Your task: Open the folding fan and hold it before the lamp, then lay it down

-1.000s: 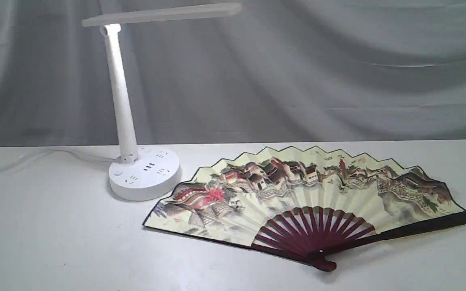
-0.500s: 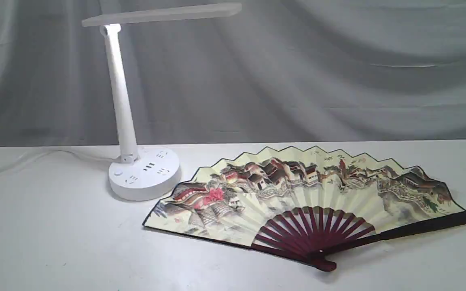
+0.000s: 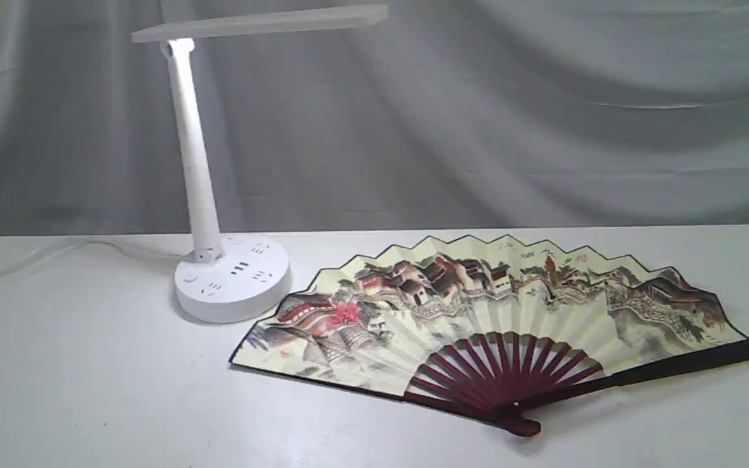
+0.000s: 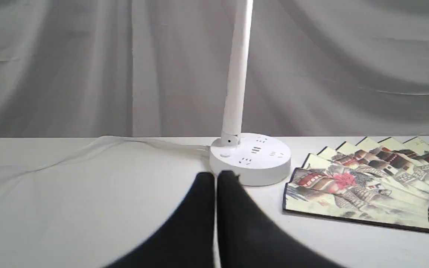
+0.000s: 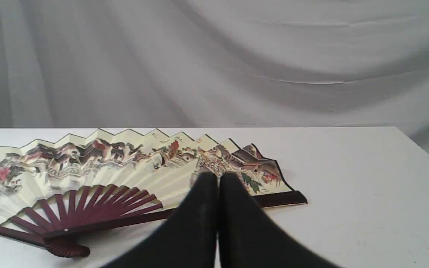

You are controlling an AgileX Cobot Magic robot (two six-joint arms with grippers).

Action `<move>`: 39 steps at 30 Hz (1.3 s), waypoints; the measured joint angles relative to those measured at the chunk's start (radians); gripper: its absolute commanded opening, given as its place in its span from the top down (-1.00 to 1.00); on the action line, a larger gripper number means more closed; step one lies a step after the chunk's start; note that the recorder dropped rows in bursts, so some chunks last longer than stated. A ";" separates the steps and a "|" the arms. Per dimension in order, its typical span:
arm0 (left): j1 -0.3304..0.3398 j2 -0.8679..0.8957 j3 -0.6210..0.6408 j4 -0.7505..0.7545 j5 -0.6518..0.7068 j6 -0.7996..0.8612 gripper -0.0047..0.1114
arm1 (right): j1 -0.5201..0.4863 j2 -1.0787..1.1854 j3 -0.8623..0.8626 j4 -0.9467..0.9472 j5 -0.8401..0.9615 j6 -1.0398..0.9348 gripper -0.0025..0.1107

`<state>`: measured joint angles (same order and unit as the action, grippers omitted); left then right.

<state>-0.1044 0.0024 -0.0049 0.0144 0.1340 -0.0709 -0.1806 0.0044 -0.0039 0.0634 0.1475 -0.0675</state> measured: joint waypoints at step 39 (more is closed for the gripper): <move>0.045 0.000 0.000 0.000 0.000 0.000 0.92 | 0.000 0.000 0.000 0.000 0.000 0.000 0.96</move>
<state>-0.0598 0.0024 -0.0049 0.0144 0.1340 -0.0709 -0.1806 0.0044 -0.0039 0.0634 0.1475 -0.0675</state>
